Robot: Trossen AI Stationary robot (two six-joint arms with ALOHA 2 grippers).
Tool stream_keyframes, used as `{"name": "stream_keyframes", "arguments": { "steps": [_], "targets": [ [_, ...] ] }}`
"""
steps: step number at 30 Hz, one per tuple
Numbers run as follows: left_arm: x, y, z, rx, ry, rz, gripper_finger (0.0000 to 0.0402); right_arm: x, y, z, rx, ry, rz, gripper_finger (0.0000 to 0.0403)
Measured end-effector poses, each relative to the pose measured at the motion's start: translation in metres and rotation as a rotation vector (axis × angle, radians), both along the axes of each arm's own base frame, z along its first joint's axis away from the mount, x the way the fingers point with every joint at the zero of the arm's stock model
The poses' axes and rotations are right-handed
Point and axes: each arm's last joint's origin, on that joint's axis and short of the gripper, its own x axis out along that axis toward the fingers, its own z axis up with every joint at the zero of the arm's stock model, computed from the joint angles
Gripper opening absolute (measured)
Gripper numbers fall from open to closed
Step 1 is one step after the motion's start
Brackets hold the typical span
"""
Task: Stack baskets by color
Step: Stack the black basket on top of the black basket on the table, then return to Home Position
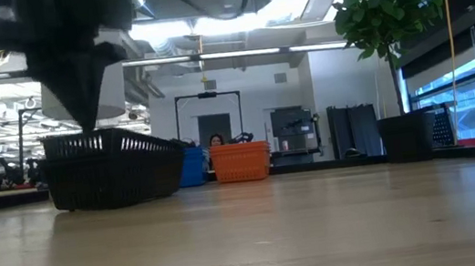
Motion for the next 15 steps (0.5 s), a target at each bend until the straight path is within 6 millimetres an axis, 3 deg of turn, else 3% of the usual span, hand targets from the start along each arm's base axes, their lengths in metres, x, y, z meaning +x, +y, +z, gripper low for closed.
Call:
{"name": "stream_keyframes", "arguments": {
  "steps": [6, 11, 15],
  "targets": [
    [-0.002, 0.004, 0.004, 0.082, -0.053, 0.053, 0.0000, 0.000, 0.000, 0.000, 0.000, 0.000, 0.000, 0.0082],
    [-0.006, 0.005, 0.037, 0.038, -0.156, 0.058, 0.0000, 0.000, 0.000, 0.000, 0.001, 0.000, -0.001, 0.0082],
    [-0.019, 0.009, 0.080, -0.021, -0.310, 0.067, 0.0000, 0.001, -0.001, -0.001, 0.043, 0.008, -0.051, 0.0082]
  ]
}}
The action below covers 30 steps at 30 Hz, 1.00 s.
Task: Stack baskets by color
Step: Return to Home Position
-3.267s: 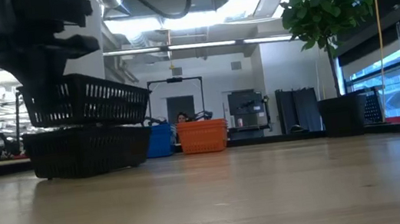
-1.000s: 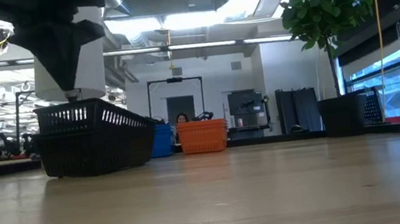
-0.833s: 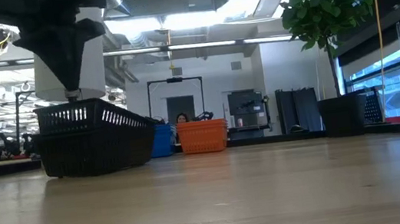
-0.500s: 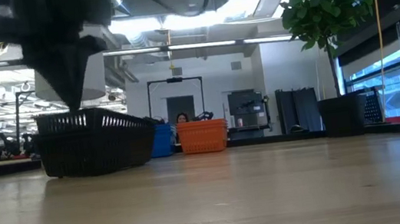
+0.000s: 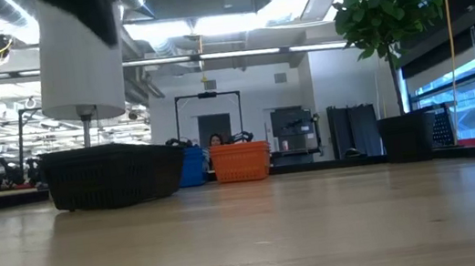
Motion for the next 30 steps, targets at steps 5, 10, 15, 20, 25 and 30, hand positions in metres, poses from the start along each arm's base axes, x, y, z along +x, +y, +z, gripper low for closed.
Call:
{"name": "stream_keyframes", "arguments": {
  "steps": [5, 10, 15, 20, 25, 30],
  "targets": [
    [-0.026, 0.009, 0.041, -0.066, -0.165, 0.018, 0.0000, -0.002, -0.004, -0.004, -0.015, 0.044, -0.058, 0.0078],
    [-0.062, 0.018, 0.069, -0.122, -0.309, 0.039, 0.0000, -0.002, -0.005, -0.004, -0.095, 0.032, -0.054, 0.0017],
    [-0.094, 0.022, 0.086, -0.165, -0.412, 0.020, 0.0000, -0.005, -0.008, -0.005, -0.152, 0.046, -0.049, 0.0007],
    [-0.119, 0.026, 0.089, -0.171, -0.485, 0.012, 0.0000, -0.021, -0.017, 0.004, -0.144, 0.052, -0.085, 0.0003],
    [-0.139, 0.031, 0.078, -0.199, -0.520, 0.028, 0.0000, -0.041, -0.026, 0.020, -0.114, -0.005, -0.090, 0.0002],
    [-0.151, 0.035, 0.064, -0.228, -0.530, 0.031, 0.0000, -0.061, -0.035, 0.034, -0.070, -0.056, -0.100, 0.0001]
  ]
}}
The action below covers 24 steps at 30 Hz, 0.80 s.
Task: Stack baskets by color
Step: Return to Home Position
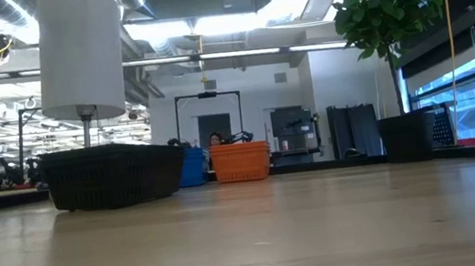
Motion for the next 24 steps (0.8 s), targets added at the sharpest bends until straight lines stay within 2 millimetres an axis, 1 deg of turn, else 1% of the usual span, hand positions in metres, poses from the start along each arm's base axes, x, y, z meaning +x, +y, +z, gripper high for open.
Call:
{"name": "stream_keyframes", "arguments": {
  "steps": [8, 13, 18, 24],
  "targets": [
    [-0.019, 0.009, -0.017, -0.024, -0.041, -0.023, 0.0000, -0.039, -0.017, 0.022, 0.053, -0.094, 0.001, 0.0000],
    [-0.036, 0.019, -0.027, -0.054, -0.092, -0.030, 0.0000, -0.062, -0.027, 0.031, 0.083, -0.139, 0.010, 0.0000],
    [-0.051, 0.029, -0.036, -0.079, -0.186, -0.041, 0.0000, -0.080, -0.035, 0.026, 0.096, -0.163, 0.010, 0.0000],
    [-0.068, 0.040, -0.052, -0.095, -0.304, -0.047, 0.0000, -0.106, -0.047, 0.009, 0.141, -0.274, 0.013, 0.0000]
  ]
}}
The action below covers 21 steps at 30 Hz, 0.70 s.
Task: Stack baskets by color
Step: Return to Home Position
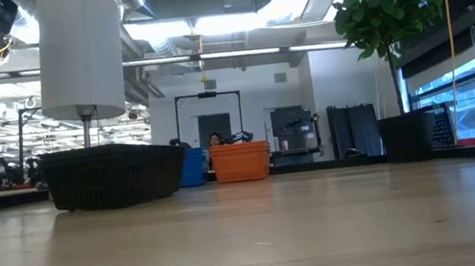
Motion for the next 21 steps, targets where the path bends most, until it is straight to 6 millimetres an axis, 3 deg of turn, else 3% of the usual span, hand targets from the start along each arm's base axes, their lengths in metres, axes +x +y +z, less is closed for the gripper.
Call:
{"name": "stream_keyframes", "arguments": {
  "steps": [9, 21],
  "targets": [
    [-0.013, 0.009, -0.016, 0.014, -0.082, 0.025, 0.0000, -0.037, -0.017, -0.037, 0.092, -0.199, -0.002, 0.0000],
    [0.002, -0.001, -0.022, 0.054, -0.161, 0.002, 0.0000, -0.041, -0.018, -0.114, 0.136, -0.307, 0.008, 0.0000]
  ]
}}
